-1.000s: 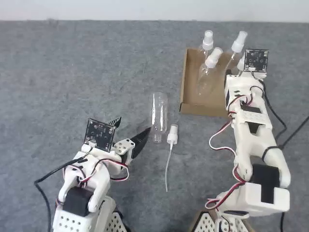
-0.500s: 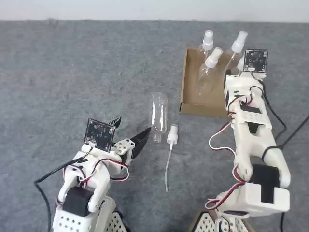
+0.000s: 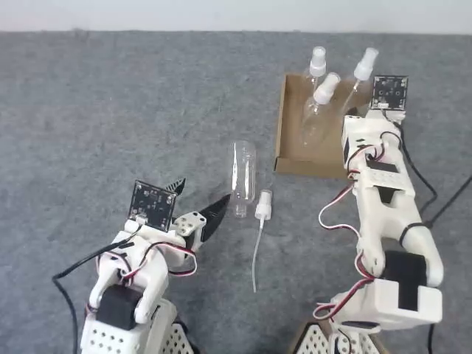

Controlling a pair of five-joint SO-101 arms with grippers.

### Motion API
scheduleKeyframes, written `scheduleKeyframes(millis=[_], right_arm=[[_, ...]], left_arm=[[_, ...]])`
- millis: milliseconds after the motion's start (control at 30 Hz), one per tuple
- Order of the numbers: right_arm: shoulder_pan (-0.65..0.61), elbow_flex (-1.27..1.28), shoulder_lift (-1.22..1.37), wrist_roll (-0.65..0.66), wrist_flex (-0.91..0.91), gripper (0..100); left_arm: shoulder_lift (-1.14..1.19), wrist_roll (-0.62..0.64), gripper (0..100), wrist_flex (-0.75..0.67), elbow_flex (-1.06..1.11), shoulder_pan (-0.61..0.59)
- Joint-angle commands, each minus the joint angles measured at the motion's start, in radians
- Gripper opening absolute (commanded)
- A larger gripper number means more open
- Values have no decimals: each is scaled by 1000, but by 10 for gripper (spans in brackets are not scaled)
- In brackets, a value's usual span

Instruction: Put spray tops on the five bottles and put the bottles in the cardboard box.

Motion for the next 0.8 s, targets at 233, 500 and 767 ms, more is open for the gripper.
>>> scheduleKeyframes(millis=[233,500,767], right_arm=[[5,-12,-41,2,8,338],[-22,-48,-223,2,199,339],[-105,-150,-464,-2,507,336]], left_arm=[[-14,-11,288,-31,-7,-3],[-14,-11,288,-31,-7,-3],[-14,-11,288,-31,-7,-5]])
